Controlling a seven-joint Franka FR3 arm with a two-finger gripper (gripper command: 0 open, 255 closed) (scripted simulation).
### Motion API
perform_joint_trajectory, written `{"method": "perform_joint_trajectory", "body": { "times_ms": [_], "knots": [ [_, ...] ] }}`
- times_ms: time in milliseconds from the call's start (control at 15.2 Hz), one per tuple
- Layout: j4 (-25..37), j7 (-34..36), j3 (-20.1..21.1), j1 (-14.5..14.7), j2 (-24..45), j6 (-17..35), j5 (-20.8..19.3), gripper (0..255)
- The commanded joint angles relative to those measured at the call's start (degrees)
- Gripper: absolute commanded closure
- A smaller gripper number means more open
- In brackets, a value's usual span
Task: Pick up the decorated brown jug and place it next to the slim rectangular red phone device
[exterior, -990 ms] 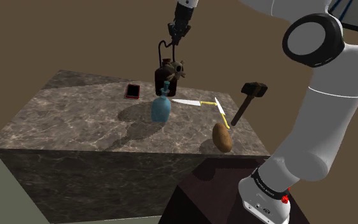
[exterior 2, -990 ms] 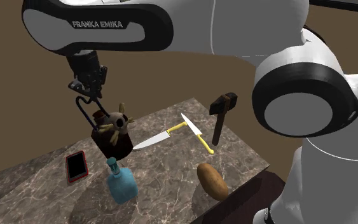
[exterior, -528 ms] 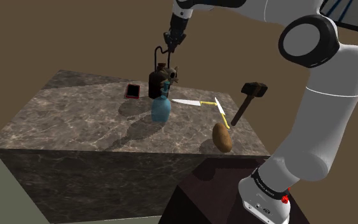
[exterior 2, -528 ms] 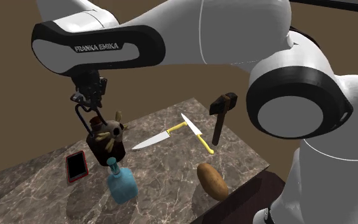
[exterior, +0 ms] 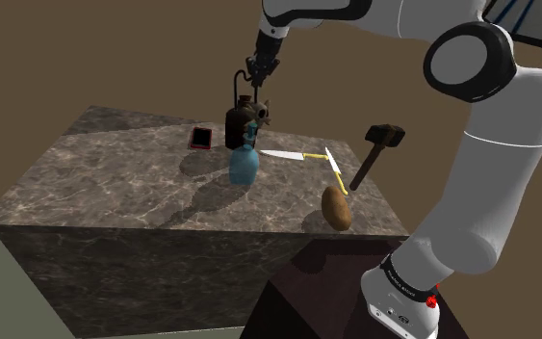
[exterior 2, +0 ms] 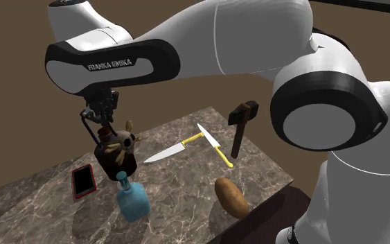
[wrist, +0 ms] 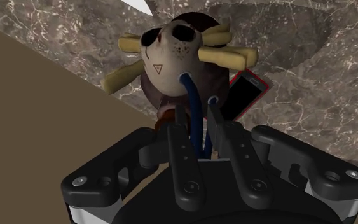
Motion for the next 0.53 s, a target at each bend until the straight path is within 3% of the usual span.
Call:
{"method": "perform_joint_trajectory", "body": {
  "times_ms": [0, 330, 396, 462],
  "knots": [
    [-0.7, 0.1, 0.0, 0.1, 0.3, 0.0, 0.0, 255],
    [-0.7, 0.1, 0.0, 0.1, 0.3, 0.0, 0.0, 255],
    [-1.0, 0.0, 0.0, 0.0, 0.2, 0.2, 0.0, 0],
    [-1.0, 0.2, 0.1, 0.2, 0.1, 0.1, -0.1, 0]
  ]
}}
